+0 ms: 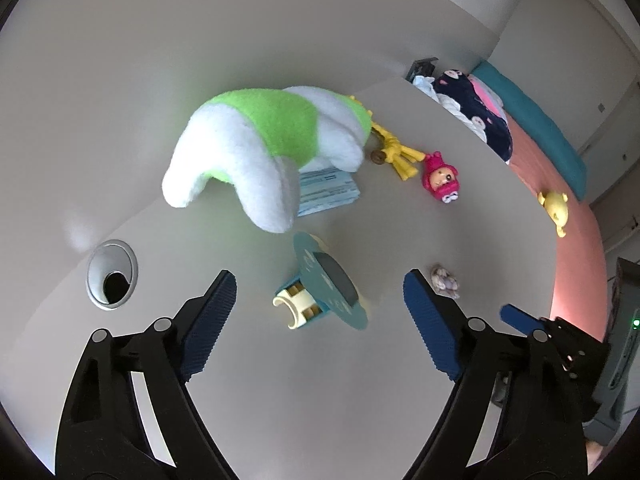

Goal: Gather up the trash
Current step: 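Grasp the teal teether with left while right grasps the small knot toy, then carry teether and knot toy to the trash bin and release both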

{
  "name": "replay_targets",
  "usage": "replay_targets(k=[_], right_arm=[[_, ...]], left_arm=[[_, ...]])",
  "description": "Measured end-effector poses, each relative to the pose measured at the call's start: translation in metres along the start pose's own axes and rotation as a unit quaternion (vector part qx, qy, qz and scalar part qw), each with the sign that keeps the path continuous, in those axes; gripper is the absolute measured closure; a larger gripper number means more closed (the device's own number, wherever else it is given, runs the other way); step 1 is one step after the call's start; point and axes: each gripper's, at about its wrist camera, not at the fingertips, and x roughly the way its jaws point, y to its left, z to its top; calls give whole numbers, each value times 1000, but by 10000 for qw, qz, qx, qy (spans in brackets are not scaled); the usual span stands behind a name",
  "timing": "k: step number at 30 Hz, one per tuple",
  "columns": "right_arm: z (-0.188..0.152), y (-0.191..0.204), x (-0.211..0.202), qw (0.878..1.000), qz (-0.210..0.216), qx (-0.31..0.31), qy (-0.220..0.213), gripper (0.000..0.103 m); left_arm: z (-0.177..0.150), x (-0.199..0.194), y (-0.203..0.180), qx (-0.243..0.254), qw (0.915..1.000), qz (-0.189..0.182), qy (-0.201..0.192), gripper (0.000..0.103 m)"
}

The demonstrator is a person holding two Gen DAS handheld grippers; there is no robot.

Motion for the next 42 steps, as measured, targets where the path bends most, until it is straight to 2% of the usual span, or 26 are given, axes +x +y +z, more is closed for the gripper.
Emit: replay_targets(k=[2,4,7,8,9,10,11,14,17,24,30,42], right_arm=[[6,5,8,9999,-79,-62,34,40],[10,7,14,9998,-141,-106,49,44],[16,11,24,9995,-255,-157,108,53],[17,12,28,9993,-295,-186,135,56],[19,13,31,9991,-333,-228,158,62],[19,14,34,9988,-369,-258,179,66],[19,14,36,9986,-405,-278,201,74],[19,14,42,9979,-504,-345,230,86],[18,11,38,9986,-410,-280,187,92],[12,-1,11,9994,-305,-123,-50,92],[-4,-23,-24,9989,-379,70,-272,92],[-85,-132,-95,9899,-837,1000,-556,92]], left_arm=[[2,6,2,-40,10000,-66,51,31],[5,14,4,-134,9996,-204,169,61],[6,29,7,-314,9979,-424,381,81],[7,33,8,-335,9977,-426,400,84],[6,35,8,-344,9979,-403,363,93],[6,35,8,-335,9980,-433,325,96],[5,35,8,-340,9977,-514,294,97],[5,34,8,-332,9977,-557,207,99],[5,25,1,-127,9987,-490,-55,102],[4,-1,-32,392,9973,-515,-343,102],[-4,-25,-75,792,9937,-611,-499,102],[-54,-38,-199,1740,9788,-982,-447,102]])
